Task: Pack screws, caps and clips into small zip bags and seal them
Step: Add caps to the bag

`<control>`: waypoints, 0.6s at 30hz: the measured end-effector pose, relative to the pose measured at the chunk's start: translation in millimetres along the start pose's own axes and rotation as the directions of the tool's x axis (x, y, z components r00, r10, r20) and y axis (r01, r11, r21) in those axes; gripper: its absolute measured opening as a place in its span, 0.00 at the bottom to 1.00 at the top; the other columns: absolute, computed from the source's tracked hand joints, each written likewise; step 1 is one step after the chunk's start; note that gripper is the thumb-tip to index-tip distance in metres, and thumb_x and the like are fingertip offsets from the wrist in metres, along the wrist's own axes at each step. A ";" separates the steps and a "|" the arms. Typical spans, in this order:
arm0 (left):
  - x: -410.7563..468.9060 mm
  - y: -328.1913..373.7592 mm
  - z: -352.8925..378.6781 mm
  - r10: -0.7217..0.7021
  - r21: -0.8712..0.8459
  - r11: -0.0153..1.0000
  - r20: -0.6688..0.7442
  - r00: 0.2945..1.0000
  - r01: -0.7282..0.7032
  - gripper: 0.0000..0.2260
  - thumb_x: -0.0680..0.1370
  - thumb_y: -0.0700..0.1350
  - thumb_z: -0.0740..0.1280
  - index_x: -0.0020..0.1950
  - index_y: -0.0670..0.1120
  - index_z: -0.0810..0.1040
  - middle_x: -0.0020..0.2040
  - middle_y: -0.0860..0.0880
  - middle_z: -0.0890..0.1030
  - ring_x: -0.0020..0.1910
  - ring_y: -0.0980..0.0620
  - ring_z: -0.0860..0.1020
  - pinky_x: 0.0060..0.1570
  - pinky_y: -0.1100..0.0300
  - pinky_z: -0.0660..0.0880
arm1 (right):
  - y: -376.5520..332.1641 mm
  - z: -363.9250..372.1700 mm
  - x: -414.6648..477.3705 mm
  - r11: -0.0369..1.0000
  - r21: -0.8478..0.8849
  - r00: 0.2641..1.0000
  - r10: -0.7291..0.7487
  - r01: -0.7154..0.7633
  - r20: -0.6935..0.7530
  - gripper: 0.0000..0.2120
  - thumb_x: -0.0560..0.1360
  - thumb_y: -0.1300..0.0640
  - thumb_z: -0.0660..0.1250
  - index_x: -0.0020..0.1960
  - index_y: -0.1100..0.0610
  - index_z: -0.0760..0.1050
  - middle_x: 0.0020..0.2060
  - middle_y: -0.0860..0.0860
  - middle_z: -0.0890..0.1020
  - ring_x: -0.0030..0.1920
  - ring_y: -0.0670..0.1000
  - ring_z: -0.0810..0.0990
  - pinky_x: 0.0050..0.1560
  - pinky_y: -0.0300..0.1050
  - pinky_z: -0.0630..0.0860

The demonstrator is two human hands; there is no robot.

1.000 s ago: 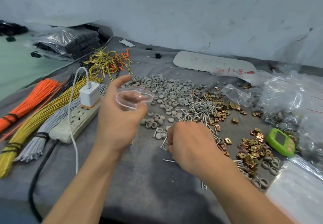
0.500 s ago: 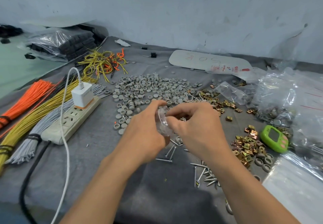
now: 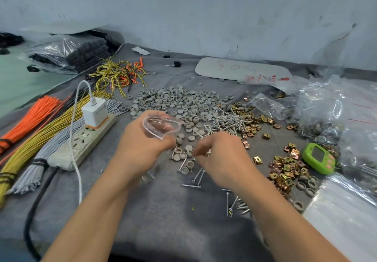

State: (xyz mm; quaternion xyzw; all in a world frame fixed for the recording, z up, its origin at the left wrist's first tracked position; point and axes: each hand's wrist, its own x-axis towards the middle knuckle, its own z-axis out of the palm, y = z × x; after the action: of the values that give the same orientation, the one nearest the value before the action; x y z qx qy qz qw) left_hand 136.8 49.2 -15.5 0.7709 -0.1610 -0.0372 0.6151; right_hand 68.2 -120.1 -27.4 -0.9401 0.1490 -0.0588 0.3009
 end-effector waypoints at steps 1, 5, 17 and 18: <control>0.5 0.1 -2.2 -0.012 -0.074 0.997 -0.007 1.000 0.012 0.19 0.70 0.28 0.74 0.55 0.47 0.81 0.48 0.48 0.87 0.49 0.50 0.85 0.55 0.52 0.79 | -2.3 4.7 -0.5 0.996 -0.082 0.999 -0.024 0.028 0.043 0.07 0.75 0.56 0.73 0.45 0.43 0.86 0.43 0.43 0.86 0.45 0.48 0.84 0.47 0.41 0.81; 0.9 0.2 -7.8 -0.042 -0.238 0.971 -0.025 0.999 0.035 0.19 0.71 0.24 0.71 0.54 0.43 0.82 0.48 0.43 0.87 0.47 0.49 0.84 0.52 0.57 0.80 | -7.9 12.7 0.6 0.976 -0.198 0.995 -0.084 0.094 0.061 0.05 0.76 0.53 0.72 0.50 0.45 0.86 0.45 0.48 0.87 0.49 0.54 0.84 0.54 0.48 0.81; -5.9 0.8 2.0 0.052 0.188 0.980 0.029 0.998 -0.057 0.17 0.70 0.38 0.77 0.54 0.55 0.80 0.43 0.59 0.86 0.40 0.61 0.83 0.39 0.72 0.74 | -11.5 -17.2 1.0 0.862 0.460 0.910 -0.004 0.213 -0.414 0.07 0.70 0.55 0.82 0.40 0.44 0.86 0.33 0.36 0.84 0.34 0.38 0.82 0.33 0.29 0.74; -6.9 1.2 5.3 0.069 0.243 0.967 0.045 0.997 -0.078 0.17 0.69 0.41 0.78 0.53 0.57 0.79 0.42 0.61 0.85 0.40 0.64 0.81 0.38 0.73 0.72 | -14.8 -18.8 0.2 0.845 0.475 0.915 -0.038 0.244 -0.402 0.06 0.70 0.56 0.81 0.41 0.45 0.87 0.33 0.37 0.85 0.34 0.39 0.82 0.33 0.29 0.73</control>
State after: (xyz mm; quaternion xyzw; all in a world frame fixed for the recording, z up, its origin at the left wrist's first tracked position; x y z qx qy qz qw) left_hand 128.7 46.1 -16.6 0.8336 -0.2041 -0.0084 0.5133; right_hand 68.2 -119.0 -3.4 -0.8040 0.1121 -0.2985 0.5019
